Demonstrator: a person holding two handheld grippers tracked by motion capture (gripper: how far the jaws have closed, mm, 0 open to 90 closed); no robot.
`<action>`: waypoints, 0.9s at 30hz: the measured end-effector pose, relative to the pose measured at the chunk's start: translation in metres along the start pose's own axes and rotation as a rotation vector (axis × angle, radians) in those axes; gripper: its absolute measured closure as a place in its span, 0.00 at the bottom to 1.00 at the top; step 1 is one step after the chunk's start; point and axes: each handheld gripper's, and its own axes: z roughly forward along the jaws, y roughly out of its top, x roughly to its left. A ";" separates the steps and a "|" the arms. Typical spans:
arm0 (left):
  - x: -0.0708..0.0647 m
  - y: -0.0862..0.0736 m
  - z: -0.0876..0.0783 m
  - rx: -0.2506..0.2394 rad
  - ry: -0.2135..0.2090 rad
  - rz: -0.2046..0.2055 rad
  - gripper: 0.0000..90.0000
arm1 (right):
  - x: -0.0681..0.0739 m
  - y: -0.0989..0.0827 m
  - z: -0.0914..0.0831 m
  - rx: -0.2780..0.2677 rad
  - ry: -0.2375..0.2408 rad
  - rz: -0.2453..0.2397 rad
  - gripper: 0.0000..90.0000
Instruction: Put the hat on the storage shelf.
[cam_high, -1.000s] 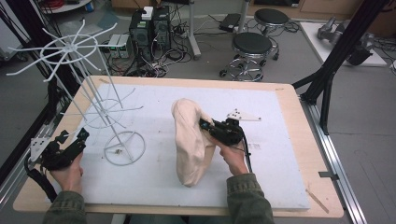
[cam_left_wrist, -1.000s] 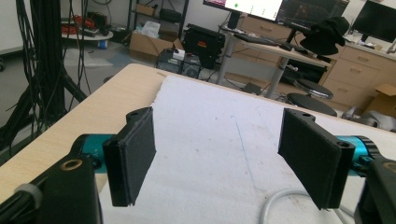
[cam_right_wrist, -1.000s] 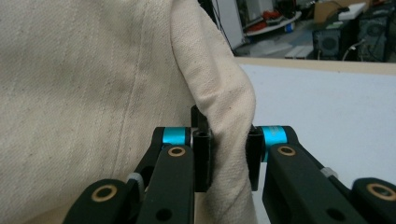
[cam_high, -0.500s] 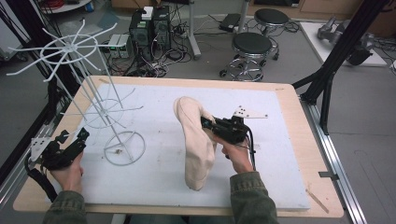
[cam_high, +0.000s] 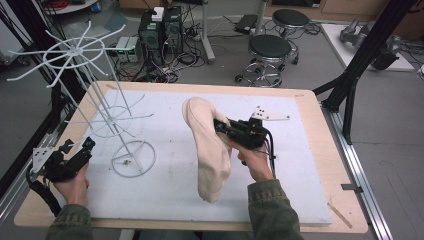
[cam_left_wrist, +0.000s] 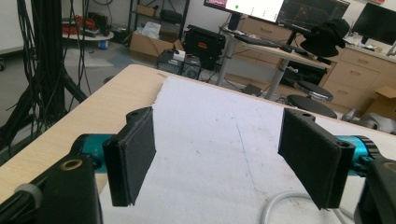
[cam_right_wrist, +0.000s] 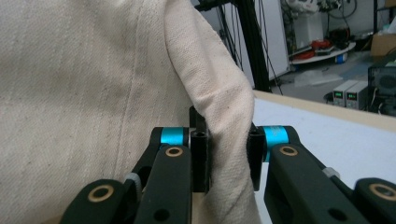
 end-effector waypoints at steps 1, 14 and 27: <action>0.000 0.000 0.000 -0.001 -0.001 0.000 0.30 | 0.001 0.003 0.000 -0.007 -0.004 -0.006 0.87; -0.003 -0.001 0.001 0.009 -0.012 0.004 0.30 | 0.016 0.066 0.002 -0.048 -0.027 -0.100 0.86; -0.002 -0.001 0.000 0.000 -0.006 0.010 0.30 | 0.037 0.136 0.018 -0.073 -0.023 -0.205 0.86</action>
